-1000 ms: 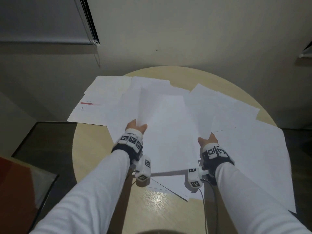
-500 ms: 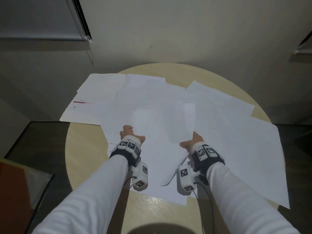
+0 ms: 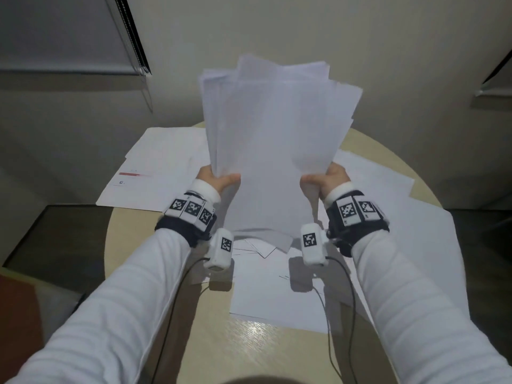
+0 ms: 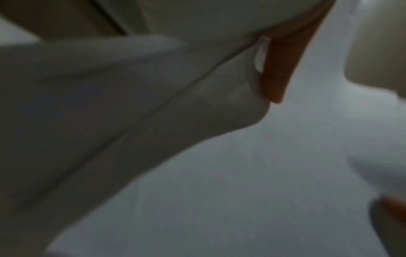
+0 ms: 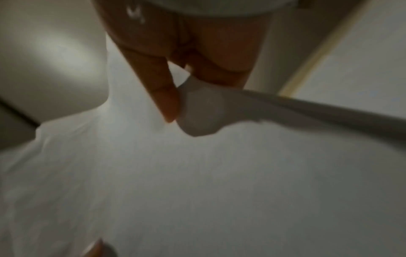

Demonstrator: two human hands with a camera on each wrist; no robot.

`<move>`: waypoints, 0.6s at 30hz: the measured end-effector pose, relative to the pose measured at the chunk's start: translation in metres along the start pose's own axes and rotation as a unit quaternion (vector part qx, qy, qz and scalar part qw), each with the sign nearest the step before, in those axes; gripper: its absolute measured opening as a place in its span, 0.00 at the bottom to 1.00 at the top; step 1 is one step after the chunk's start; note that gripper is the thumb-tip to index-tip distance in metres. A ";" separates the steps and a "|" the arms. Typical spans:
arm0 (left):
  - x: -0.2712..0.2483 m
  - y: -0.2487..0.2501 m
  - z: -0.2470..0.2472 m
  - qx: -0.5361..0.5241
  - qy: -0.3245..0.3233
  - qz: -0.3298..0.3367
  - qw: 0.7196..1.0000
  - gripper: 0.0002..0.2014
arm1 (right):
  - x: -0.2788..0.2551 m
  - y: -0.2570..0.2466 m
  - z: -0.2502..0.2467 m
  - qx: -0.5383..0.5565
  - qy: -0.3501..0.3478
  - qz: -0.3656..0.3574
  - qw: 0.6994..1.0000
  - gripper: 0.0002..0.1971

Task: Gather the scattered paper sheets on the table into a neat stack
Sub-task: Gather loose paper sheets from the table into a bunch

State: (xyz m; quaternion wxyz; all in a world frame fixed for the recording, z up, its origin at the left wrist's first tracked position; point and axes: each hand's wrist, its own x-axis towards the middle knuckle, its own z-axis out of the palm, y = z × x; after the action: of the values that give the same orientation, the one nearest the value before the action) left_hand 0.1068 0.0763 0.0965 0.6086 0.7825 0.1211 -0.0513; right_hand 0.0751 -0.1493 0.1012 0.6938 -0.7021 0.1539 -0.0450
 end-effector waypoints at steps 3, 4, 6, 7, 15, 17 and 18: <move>-0.004 0.008 0.008 -0.054 0.062 0.055 0.995 0.25 | -0.005 -0.017 0.009 0.024 0.043 -0.062 0.997 0.12; -0.005 0.008 0.011 -0.067 0.072 0.053 0.994 0.26 | -0.007 -0.016 0.012 0.031 0.065 -0.082 0.994 0.14; -0.007 0.002 0.013 -0.078 0.093 0.055 0.991 0.29 | -0.018 -0.012 0.015 0.033 0.104 -0.105 0.988 0.10; -0.010 -0.001 0.013 -0.071 0.095 0.060 0.991 0.32 | -0.023 -0.006 0.015 0.037 0.109 -0.107 0.988 0.05; -0.026 -0.030 -0.003 -0.063 -0.013 0.109 0.992 0.23 | -0.031 0.022 0.004 0.019 0.054 -0.097 0.994 0.25; -0.023 -0.030 -0.001 -0.063 -0.008 0.100 0.993 0.22 | -0.029 0.020 0.008 0.021 0.052 -0.100 0.993 0.21; -0.021 -0.031 0.001 -0.066 -0.001 0.094 0.993 0.22 | -0.029 0.018 0.010 0.025 0.055 -0.099 0.993 0.20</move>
State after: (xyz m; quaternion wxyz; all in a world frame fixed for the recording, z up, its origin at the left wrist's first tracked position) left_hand 0.0789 0.0793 0.0721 0.6614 0.7483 0.0497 0.0140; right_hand 0.0477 -0.1315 0.0872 0.6940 -0.6924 0.1207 -0.1562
